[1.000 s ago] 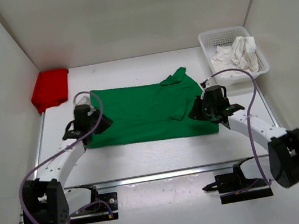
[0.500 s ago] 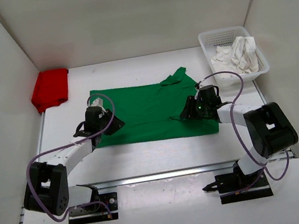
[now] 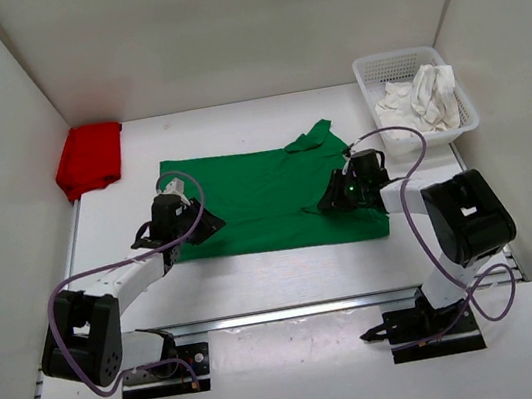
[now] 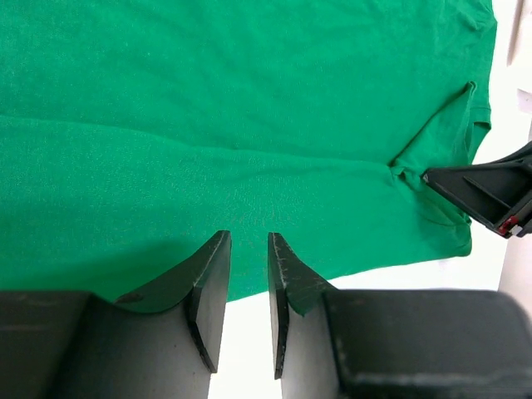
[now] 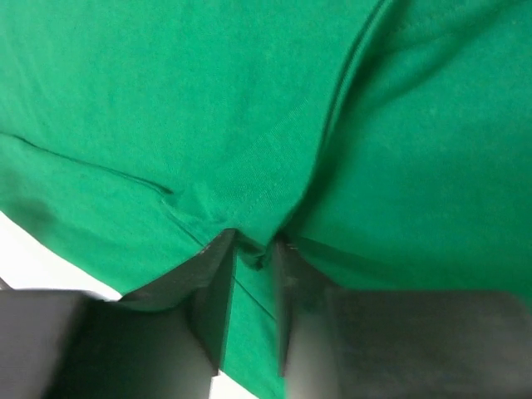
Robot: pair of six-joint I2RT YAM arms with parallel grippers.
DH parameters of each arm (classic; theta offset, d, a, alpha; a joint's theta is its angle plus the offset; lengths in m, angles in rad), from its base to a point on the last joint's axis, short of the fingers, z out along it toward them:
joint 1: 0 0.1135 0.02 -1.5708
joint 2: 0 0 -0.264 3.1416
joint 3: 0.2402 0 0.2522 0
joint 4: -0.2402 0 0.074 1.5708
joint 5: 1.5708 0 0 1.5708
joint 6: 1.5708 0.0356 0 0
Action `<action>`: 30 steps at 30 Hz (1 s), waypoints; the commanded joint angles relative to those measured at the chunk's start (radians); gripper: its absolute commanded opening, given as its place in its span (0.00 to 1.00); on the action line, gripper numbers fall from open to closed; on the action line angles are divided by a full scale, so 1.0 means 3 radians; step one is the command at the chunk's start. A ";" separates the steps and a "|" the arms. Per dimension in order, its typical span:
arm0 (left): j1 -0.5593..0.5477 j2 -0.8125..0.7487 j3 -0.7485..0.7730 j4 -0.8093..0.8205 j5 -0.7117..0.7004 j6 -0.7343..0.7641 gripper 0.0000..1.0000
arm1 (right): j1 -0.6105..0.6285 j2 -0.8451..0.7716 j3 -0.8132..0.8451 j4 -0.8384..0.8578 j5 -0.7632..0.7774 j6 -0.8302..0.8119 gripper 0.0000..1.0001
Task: Fold and stack the t-shirts
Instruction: Fold the flattened tshirt in 1/3 of the way
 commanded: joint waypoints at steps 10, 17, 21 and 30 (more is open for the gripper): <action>-0.0052 -0.0017 -0.0006 0.0120 0.0058 -0.0071 0.34 | 0.0035 0.0613 0.1119 0.0082 -0.0329 0.0208 0.17; -0.0139 -0.0145 -0.0047 0.0074 -0.0039 -0.0056 0.36 | 0.0116 0.0512 0.1514 -0.0235 -0.0199 0.0075 0.42; -0.0216 -0.0135 -0.0022 0.0049 -0.0142 -0.0055 0.35 | 0.0157 0.0007 0.0806 -0.0108 -0.0019 0.0008 0.26; 0.0044 0.0090 -0.0399 0.0120 0.0067 -0.0239 0.33 | 0.0433 -0.0516 -0.0158 -0.0342 0.0329 -0.0145 0.00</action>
